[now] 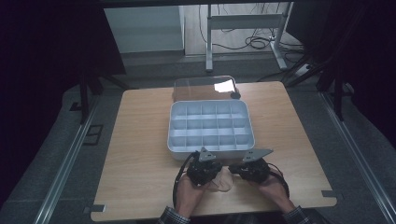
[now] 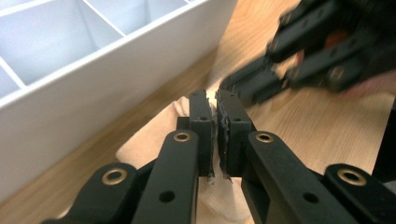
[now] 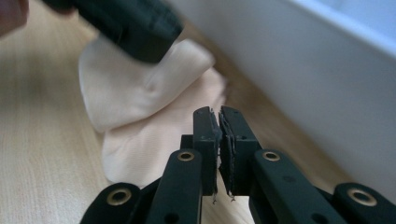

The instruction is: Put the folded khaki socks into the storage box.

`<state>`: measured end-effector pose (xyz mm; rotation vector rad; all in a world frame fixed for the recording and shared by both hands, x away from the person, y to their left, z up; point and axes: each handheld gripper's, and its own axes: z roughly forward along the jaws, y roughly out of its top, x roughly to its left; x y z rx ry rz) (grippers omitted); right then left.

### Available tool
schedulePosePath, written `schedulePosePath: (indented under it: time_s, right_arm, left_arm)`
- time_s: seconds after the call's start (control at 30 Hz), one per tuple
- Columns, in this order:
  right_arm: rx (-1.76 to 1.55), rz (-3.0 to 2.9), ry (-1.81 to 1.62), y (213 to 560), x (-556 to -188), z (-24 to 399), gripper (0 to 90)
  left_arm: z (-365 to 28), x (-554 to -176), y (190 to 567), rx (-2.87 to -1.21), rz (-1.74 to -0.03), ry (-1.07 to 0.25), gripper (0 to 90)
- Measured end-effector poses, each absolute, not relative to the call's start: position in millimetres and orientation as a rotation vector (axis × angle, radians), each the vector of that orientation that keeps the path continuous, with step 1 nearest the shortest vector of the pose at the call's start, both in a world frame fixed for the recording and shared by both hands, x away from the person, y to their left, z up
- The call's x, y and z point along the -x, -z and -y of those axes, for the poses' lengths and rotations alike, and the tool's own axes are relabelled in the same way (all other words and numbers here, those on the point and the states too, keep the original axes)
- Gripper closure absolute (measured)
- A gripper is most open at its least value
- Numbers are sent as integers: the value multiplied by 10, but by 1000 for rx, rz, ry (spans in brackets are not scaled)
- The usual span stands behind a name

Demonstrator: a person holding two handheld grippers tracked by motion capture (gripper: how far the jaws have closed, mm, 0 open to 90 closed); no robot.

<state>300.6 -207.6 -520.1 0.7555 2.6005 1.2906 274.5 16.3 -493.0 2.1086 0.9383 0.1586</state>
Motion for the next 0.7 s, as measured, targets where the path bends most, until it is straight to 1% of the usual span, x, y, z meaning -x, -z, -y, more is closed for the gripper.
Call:
schedulePosePath:
  time_s: [0.1,0.17,0.3,0.33,0.47,0.6,0.7]
  right_arm:
    - [-792,-2573,-1270,5181,-3016,2173,832]
    - [-823,-2563,-1262,5191,-3028,2232,828]
    - [-851,-2553,-1251,5215,-3034,2315,816]
    - [-857,-2550,-1248,5214,-3031,2334,815]
    - [-870,-2533,-1244,5201,-3024,2413,808]
    - [-895,-2519,-1243,5191,-3021,2492,798]
    - [-904,-2516,-1241,5186,-3008,2535,786]
  left_arm:
    - [-100,-2752,4977,-2116,-929,-131,842]
    - [-52,-2754,5008,-2114,-919,-113,813]
    - [33,-2752,5024,-2090,-905,-92,671]
    - [41,-2747,5009,-2083,-902,-97,634]
    - [-12,-2727,4901,-2045,-896,-137,554]
    - [-145,-2717,4844,-2037,-916,-199,505]
    - [-271,-2715,4896,-2038,-960,-243,471]
